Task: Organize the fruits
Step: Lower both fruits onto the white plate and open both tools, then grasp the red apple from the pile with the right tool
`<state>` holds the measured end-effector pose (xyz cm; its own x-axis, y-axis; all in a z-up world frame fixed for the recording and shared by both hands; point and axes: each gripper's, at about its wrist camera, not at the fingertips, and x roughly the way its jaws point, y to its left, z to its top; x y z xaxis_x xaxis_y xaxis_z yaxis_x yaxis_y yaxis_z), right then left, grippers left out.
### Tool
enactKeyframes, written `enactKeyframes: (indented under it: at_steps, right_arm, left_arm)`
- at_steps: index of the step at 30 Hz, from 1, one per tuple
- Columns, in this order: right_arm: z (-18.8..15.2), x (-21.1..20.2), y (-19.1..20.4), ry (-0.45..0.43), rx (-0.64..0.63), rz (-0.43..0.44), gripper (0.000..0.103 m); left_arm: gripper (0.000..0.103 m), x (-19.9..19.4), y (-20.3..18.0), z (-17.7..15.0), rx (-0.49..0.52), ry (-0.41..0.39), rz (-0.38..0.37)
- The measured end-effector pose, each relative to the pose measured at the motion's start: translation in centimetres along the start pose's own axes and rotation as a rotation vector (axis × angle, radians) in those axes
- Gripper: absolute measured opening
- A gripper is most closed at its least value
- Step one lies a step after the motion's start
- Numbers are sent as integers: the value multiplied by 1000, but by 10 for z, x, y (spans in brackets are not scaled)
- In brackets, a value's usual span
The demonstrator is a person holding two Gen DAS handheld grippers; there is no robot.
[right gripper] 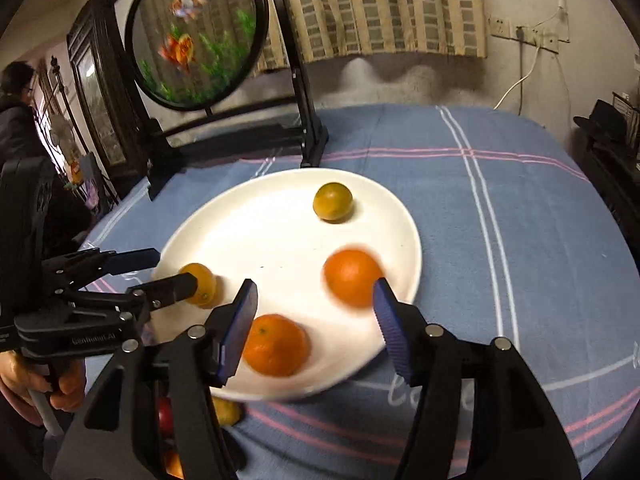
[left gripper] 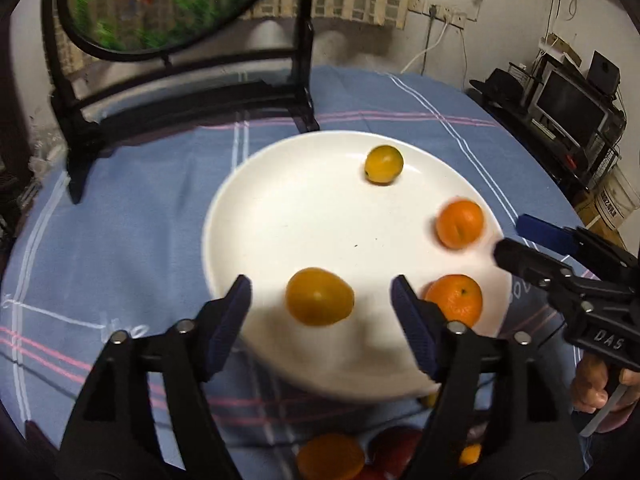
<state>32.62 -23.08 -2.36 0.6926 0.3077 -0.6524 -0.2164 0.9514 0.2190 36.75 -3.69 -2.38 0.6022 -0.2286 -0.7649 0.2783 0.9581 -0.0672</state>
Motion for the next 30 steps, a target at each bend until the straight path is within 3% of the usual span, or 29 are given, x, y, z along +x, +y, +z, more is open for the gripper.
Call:
enactKeyframes:
  at_steps: [2,4,9,13,15,18,23,30]
  right_arm:
    - [-9,-22,5,-21,-1,20,60]
    - [-25,-48,13,-33,-23,42,60]
    - [-75,-92,34,-44,-69,84,60]
    - [-98,-107,68,-52,-156,85,60]
    - [-104,-108,85,-54,-210,84,60]
    - [-106,-101,105,-40,-241,94,60]
    - [-101,-78,119,-9,-247,70,60]
    - [-97,-57,126,13,-260,45,60]
  left_arm:
    - [94,-23,4,-7,-10,-41,38]
    - [99,-49,9,-20,-18,-80,71]
    - [100,-98,28,-80,-82,-103,55]
    - [100,-103,40,-129,-123,-65,53]
    - [100,-98,43,-148,-137,-24,36]
    - [100,-98,49,-162,-156,-34,15]
    - [100,-98,54,-170,-154,-59,-11]
    - [100,-96,60,-172,-170,-53,17]
